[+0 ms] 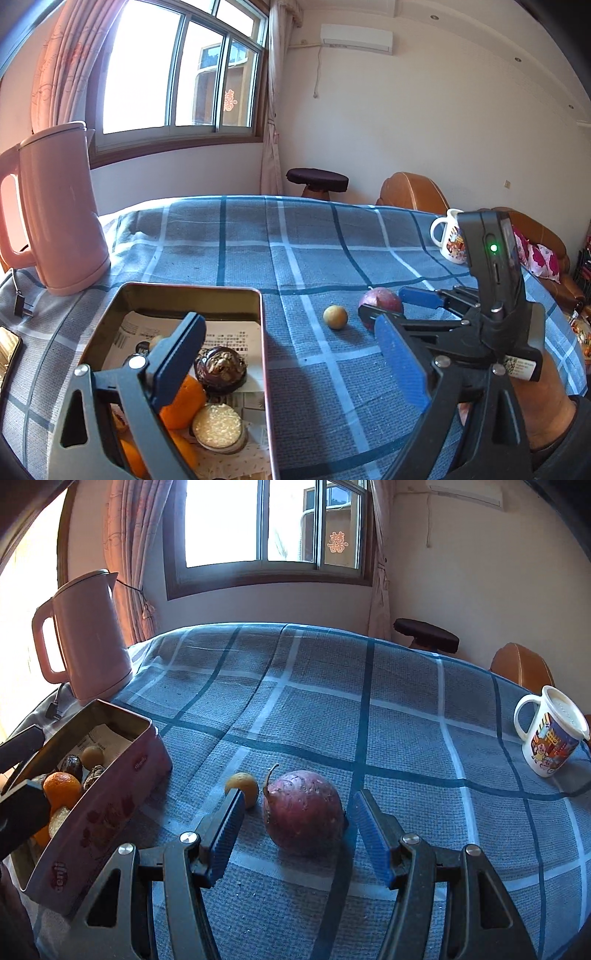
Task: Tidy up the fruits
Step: 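Grasp a small yellow fruit with the left tool while the right tool grasps the red-purple fruit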
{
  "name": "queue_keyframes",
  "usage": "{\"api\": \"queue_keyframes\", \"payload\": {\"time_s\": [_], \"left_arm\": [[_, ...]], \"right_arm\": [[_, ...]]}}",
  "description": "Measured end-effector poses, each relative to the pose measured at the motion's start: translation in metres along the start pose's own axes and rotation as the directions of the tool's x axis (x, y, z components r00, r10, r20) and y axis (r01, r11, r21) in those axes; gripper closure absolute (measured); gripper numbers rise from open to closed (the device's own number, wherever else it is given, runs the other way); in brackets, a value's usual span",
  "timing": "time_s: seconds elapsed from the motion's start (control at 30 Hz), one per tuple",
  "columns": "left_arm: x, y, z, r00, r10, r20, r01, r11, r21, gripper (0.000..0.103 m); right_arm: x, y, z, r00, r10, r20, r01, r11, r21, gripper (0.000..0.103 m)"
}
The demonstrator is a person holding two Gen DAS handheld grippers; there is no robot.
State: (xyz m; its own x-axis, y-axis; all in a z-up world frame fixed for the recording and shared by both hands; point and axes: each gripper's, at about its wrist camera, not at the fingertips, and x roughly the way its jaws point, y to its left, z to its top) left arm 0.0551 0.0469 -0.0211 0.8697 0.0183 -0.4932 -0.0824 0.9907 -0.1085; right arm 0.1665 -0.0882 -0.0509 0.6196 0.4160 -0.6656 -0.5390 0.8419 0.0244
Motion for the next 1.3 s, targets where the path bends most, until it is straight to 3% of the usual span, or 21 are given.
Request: {"api": "queue_keyframes", "payload": {"time_s": [0.1, 0.17, 0.27, 0.53, 0.77, 1.17, 1.3], "left_arm": [[0.003, -0.004, 0.001, 1.0, 0.002, -0.009, -0.002, 1.0, 0.01, 0.008], [0.006, -0.007, 0.002, 1.0, -0.003, -0.018, 0.004, 1.0, 0.013, 0.008], [0.013, -0.014, 0.004, 0.999, 0.001, -0.036, 0.001, 1.0, 0.029, 0.008], [0.035, -0.055, 0.011, 0.997, -0.021, -0.08, 0.029, 0.994, 0.101, 0.013], [0.091, -0.08, 0.012, 0.981, -0.045, -0.188, 0.07, 0.989, 0.129, 0.024], [0.121, -0.048, 0.015, 0.97, -0.022, -0.243, 0.05, 0.993, 0.108, 0.025], [0.121, -0.061, 0.012, 0.968, -0.037, -0.248, 0.076, 0.986, 0.151, 0.035]], "right_arm": [[0.011, -0.007, 0.002, 0.999, 0.003, -0.045, -0.001, 0.999, 0.034, 0.041], [0.016, -0.012, 0.002, 0.997, 0.052, -0.065, -0.048, 0.997, 0.061, 0.051], [0.013, -0.014, -0.001, 0.996, 0.067, -0.06, -0.063, 0.995, 0.072, 0.053], [-0.015, -0.048, -0.008, 0.994, -0.105, 0.028, 0.1, 0.987, 0.127, 0.053], [-0.032, -0.088, -0.017, 0.993, -0.105, 0.057, 0.089, 0.969, 0.23, 0.052], [-0.04, -0.091, -0.02, 0.991, -0.091, 0.1, 0.065, 0.968, 0.243, 0.052], [-0.038, -0.09, -0.019, 0.991, -0.099, 0.087, 0.076, 0.969, 0.233, 0.052]]}}
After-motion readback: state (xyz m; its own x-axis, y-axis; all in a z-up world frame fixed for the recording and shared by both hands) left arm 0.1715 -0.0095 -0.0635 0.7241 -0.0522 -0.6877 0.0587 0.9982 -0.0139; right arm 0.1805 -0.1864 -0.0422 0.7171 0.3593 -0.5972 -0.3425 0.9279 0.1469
